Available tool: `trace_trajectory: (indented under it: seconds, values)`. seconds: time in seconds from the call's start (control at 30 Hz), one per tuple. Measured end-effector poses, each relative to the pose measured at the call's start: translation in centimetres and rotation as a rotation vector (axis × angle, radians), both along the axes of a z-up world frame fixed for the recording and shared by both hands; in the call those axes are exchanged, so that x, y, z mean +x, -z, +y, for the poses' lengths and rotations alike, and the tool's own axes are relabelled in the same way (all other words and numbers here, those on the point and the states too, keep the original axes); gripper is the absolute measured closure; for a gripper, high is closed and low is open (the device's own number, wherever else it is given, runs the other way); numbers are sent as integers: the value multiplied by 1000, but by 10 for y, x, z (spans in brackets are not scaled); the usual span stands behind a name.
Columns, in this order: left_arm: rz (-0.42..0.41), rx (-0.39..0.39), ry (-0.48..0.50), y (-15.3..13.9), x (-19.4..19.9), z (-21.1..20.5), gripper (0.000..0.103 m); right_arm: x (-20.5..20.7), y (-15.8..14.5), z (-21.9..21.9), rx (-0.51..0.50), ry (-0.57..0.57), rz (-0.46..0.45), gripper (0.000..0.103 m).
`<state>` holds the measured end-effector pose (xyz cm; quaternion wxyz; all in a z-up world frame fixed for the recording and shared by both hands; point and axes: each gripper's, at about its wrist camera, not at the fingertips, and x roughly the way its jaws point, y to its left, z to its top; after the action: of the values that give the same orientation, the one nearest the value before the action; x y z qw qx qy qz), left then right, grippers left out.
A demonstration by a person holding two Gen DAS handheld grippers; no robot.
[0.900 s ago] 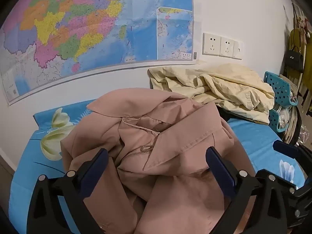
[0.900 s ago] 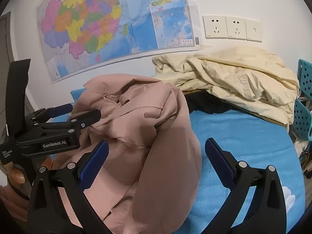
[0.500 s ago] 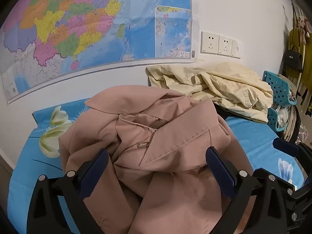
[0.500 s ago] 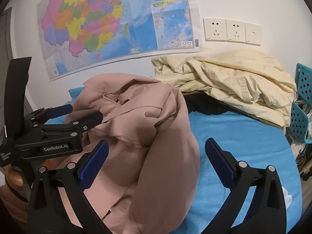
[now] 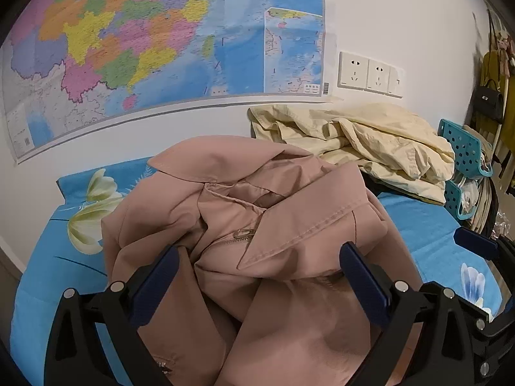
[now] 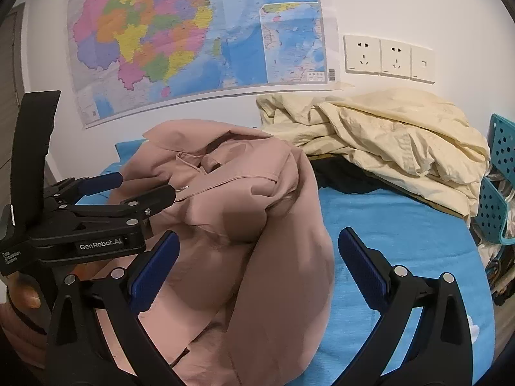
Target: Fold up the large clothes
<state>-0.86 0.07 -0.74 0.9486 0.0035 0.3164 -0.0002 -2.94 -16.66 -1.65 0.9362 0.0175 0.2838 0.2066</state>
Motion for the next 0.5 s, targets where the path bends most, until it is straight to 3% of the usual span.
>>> trace_trajectory:
  seconds: [0.5]
  values:
    - [2,1,-22,0,-2,6,6,-2,2,8,11,-29,-3,5]
